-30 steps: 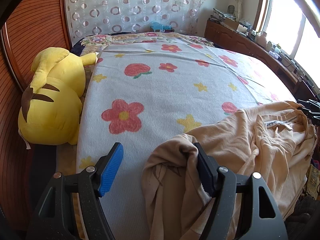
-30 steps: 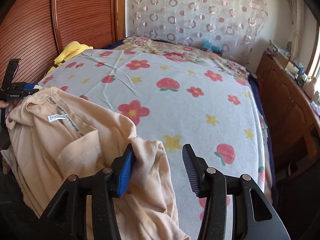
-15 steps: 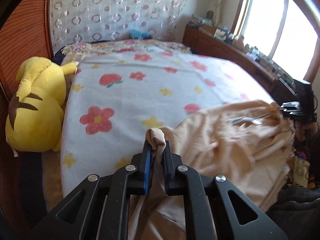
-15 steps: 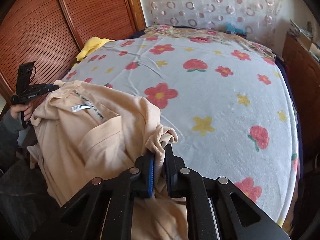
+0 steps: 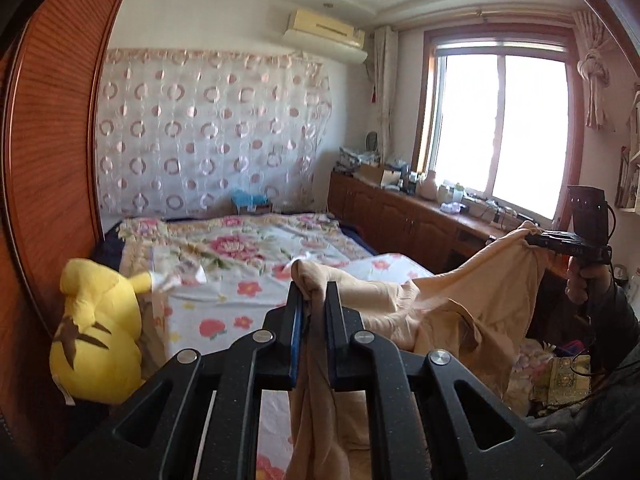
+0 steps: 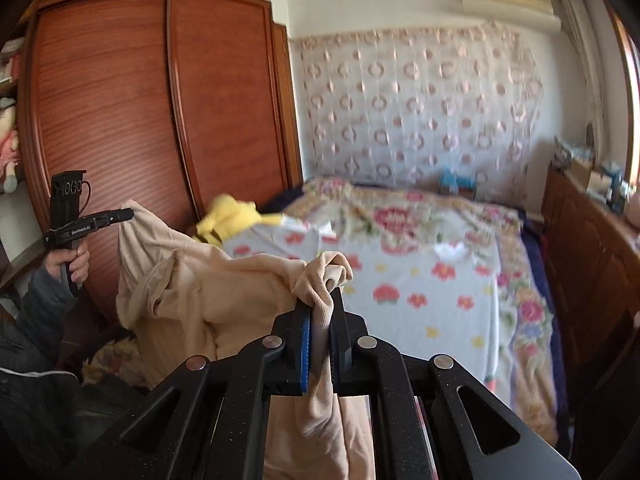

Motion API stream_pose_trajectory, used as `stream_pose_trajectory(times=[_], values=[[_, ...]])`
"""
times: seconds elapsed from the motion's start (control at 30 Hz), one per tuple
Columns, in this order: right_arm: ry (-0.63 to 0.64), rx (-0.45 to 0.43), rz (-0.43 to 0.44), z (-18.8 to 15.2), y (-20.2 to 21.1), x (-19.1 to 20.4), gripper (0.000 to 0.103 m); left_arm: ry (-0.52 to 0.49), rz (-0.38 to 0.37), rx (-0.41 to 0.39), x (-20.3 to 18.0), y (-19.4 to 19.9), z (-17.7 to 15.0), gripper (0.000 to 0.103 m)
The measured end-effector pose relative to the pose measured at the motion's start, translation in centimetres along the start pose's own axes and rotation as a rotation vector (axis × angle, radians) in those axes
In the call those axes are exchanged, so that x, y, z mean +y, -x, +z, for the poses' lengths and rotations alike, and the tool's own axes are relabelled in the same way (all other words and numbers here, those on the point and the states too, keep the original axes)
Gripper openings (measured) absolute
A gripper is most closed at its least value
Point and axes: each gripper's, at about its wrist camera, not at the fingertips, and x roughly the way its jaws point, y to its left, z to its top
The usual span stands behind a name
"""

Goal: Fold small clothes
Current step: 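Lift the shirt high with both grippers, fold it over, lay it down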

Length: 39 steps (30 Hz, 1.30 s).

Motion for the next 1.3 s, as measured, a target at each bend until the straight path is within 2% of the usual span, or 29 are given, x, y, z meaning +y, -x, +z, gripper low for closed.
stream_pose_trajectory(times=[0.17, 0.3, 0.53, 0.67, 0.8, 0.97, 1.07, 1.27, 1.3], values=[[0.082, -0.123, 0.008, 4.0, 6.4, 2.0, 0.007, -0.085, 0.058, -0.109, -1.2, 3.5, 4.4, 0.011], [0.145, -0.221, -0.023, 7.3, 10.7, 3.2, 0.007, -0.125, 0.090, -0.180, -1.3, 5.1, 7.6, 0.011], [0.234, -0.323, -0.116, 13.1, 15.0, 4.5, 0.007, -0.171, 0.126, -0.309, -0.9, 7.5, 14.0, 0.011], [0.253, -0.359, -0.157, 15.1, 15.9, 5.3, 0.007, -0.188, 0.144, -0.347, -0.9, 7.9, 15.9, 0.011], [0.254, -0.328, -0.188, 15.4, 12.2, 5.8, 0.007, -0.186, 0.169, -0.324, 0.2, 5.2, 16.4, 0.011], [0.209, -0.223, -0.203, 15.5, 5.4, 4.0, 0.007, -0.157, 0.202, -0.217, 3.0, -2.7, 14.9, 0.011], [0.178, -0.119, -0.211, 15.5, -1.0, 0.5, 0.007, -0.121, 0.224, -0.118, 6.3, -10.5, 12.5, 0.011], [0.096, 0.050, -0.227, 12.2, -15.5, -6.2, 0.007, -0.050, 0.257, 0.053, 11.7, -25.0, 6.8, 0.011], [0.078, 0.079, -0.229, 11.9, -17.7, -7.1, 0.007, -0.042, 0.256, 0.073, 11.8, -26.4, 6.4, 0.011]])
